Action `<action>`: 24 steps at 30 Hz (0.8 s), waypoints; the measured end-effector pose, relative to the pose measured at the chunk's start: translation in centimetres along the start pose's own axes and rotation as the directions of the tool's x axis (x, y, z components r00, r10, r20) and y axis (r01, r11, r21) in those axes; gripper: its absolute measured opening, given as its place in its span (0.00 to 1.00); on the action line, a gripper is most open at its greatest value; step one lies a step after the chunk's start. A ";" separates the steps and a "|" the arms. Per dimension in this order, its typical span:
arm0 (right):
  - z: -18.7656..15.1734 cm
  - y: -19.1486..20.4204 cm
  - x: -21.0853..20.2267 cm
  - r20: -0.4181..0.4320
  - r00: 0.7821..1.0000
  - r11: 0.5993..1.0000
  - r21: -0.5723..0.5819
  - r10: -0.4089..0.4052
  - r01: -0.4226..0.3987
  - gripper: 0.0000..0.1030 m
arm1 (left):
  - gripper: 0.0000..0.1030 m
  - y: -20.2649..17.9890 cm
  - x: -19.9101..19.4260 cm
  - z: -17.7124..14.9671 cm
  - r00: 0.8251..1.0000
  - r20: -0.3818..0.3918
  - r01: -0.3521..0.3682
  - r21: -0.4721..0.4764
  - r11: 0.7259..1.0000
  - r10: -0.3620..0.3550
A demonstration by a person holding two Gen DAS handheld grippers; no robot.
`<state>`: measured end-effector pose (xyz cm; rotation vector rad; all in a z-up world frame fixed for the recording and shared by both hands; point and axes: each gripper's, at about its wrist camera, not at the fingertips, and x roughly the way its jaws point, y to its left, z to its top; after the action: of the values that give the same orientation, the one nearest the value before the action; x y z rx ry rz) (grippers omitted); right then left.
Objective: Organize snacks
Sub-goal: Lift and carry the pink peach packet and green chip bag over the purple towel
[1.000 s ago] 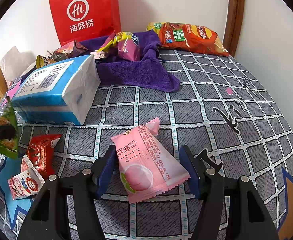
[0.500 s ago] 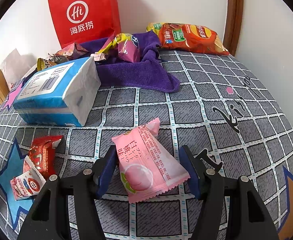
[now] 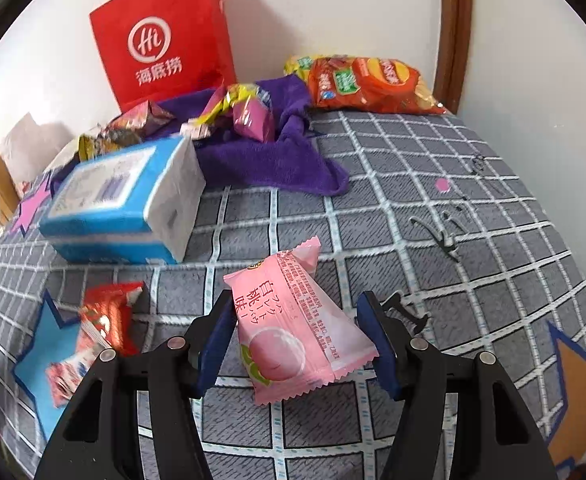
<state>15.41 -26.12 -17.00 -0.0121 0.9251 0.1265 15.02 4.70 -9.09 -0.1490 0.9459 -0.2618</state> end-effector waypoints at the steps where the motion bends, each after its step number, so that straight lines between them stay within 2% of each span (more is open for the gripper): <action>1: 0.5 0.0 -0.4 0.006 1.000 1.000 0.004 0.001 -0.001 0.59 | 0.48 0.0 0.1 0.3 1.000 0.001 0.003 0.000 1.000 -0.003; 8: 5.4 1.7 -3.3 0.062 0.998 1.000 -0.022 -0.012 0.014 0.59 | 0.48 -0.2 0.1 2.3 1.000 0.025 0.001 0.006 1.000 -0.001; 14: 10.7 4.0 -4.4 0.084 0.996 0.999 -0.033 -0.007 0.010 0.59 | 0.48 -0.5 -0.7 4.9 0.997 0.062 -0.035 0.019 0.999 0.034; 21: 15.7 6.5 -4.6 0.120 0.990 0.997 -0.041 0.068 -0.063 0.59 | 0.48 -0.1 -1.3 7.7 0.993 0.102 -0.061 0.000 0.998 0.060; 24: 17.3 7.6 -4.3 0.123 0.990 0.997 -0.055 0.063 -0.057 0.59 | 0.48 0.2 -1.3 8.9 0.991 0.113 -0.064 -0.014 0.998 0.065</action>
<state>25.72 -17.92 -2.84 -0.0239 0.7971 0.2047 21.56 5.40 -2.97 -0.1415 0.8380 -0.1865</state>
